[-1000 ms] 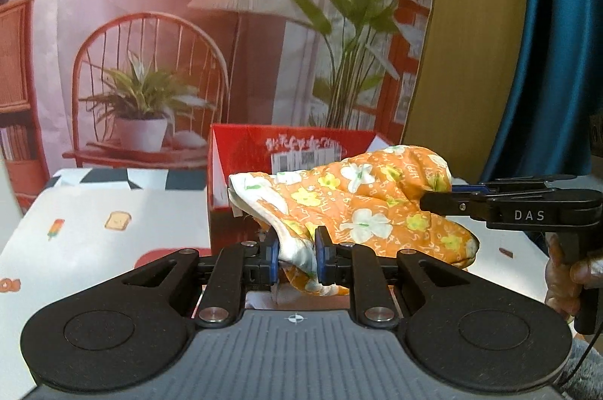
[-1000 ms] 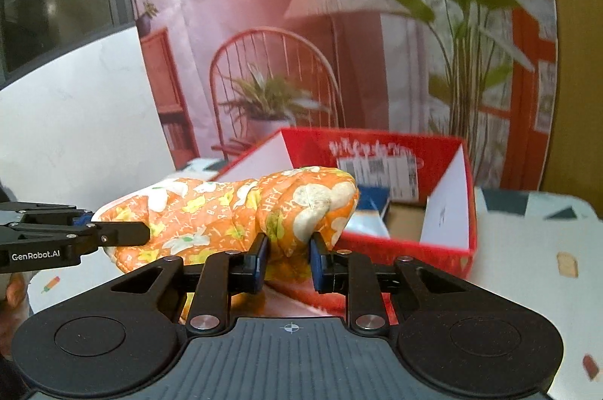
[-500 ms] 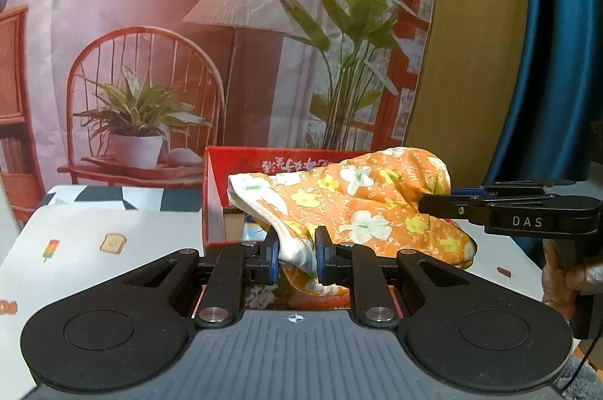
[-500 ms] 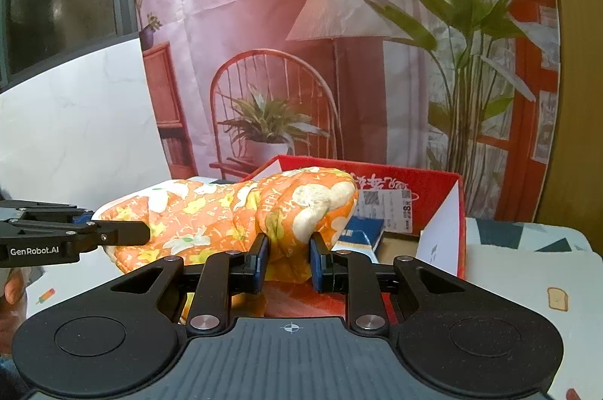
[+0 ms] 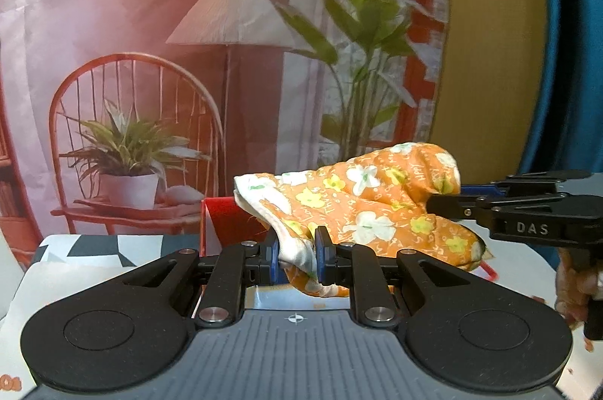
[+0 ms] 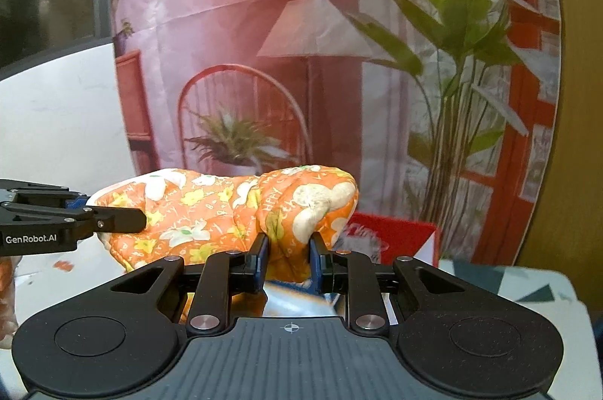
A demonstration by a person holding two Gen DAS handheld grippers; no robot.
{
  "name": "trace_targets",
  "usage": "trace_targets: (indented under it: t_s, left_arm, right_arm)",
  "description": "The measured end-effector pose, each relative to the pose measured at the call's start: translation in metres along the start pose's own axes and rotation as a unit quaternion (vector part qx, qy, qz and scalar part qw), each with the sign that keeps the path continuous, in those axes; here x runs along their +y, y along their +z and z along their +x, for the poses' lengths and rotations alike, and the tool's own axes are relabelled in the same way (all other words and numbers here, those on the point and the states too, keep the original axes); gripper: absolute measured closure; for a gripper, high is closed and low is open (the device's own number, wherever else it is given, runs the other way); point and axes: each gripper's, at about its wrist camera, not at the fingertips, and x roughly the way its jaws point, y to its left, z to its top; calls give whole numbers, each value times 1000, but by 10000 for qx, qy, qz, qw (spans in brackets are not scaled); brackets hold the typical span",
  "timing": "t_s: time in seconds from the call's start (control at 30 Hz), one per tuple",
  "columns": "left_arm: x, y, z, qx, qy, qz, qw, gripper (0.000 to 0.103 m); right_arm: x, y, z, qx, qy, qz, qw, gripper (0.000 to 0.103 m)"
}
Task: Organize soft objects
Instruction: 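Lift the orange plush with both grippers and carry it over the box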
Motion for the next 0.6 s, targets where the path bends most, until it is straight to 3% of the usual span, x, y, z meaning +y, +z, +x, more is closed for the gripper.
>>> trace_targets:
  t_s: [0.23,0.4,0.6]
  left_arm:
    - [15,0,65,903,-70,-328,9954,84]
    - [17,-13,95,1507,-169,-296,9880,84]
    - [19,-23,111,1854,-300,-66,9822,81]
  right_arm:
    - [-10,1,49,274,-271,-111,9992,82]
    - [-21,-21,83,857,-379,189,9954,83]
    - [-31,-44,108,1510,-418,592,9859,83]
